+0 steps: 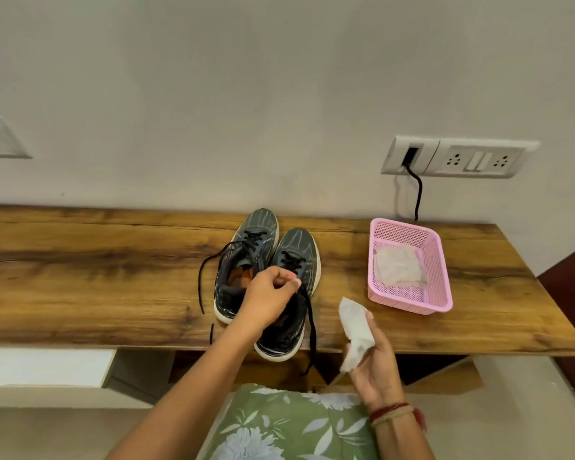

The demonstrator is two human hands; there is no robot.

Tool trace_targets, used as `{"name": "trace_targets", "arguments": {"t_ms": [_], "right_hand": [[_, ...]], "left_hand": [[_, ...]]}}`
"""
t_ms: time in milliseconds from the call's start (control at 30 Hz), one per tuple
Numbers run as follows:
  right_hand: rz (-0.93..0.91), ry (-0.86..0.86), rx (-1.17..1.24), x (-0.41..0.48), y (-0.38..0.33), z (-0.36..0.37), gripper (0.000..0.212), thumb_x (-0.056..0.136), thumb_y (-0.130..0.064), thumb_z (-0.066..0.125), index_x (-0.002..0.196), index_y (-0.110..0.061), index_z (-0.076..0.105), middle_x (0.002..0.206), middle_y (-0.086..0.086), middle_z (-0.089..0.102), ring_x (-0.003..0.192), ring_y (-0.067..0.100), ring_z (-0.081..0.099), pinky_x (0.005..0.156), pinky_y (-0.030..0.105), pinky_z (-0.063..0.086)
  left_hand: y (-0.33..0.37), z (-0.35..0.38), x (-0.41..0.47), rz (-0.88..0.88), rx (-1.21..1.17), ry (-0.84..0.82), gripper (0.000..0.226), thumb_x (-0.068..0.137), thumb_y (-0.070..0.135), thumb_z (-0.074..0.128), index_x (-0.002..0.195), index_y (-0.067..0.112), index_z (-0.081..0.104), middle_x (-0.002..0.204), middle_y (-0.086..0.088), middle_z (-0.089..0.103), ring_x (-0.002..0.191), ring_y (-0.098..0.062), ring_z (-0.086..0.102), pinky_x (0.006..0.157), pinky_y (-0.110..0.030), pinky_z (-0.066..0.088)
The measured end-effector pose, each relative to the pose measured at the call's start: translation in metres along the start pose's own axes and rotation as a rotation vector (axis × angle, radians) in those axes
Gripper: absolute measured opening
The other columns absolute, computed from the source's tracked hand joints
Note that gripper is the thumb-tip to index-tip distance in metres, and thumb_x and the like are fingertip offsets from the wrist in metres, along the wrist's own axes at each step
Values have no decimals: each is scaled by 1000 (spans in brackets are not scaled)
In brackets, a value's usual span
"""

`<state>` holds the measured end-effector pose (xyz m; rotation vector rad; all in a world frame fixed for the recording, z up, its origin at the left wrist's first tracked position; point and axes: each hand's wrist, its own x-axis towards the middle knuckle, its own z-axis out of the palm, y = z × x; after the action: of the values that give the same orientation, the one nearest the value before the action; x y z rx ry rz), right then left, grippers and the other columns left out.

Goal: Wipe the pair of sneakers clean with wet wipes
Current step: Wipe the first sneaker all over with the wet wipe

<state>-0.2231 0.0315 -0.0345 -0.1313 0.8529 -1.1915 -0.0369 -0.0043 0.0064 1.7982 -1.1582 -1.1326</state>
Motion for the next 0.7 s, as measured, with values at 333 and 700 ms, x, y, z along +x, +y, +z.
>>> {"name": "trace_targets", "arguments": {"t_ms": [333,700], "right_hand": [[57,-91,253,-1,10,-17,71,40,-23,95,104,-4,71,101,17,69,74,26,70,56,30,58],[33,-84,182,2,10,-17,43,61,-24,82,99,-6,73,92,15,70,68,24,68,56,32,58]], "left_hand": [[-6,28,-20,36,957,-93,75,76,28,77,133,7,34,127,-11,49,114,-27,53,88,-33,47],[6,42,-19,305,1181,271,76,82,40,66,136,19,16,134,-11,30,125,-28,36,92,-38,40]]}}
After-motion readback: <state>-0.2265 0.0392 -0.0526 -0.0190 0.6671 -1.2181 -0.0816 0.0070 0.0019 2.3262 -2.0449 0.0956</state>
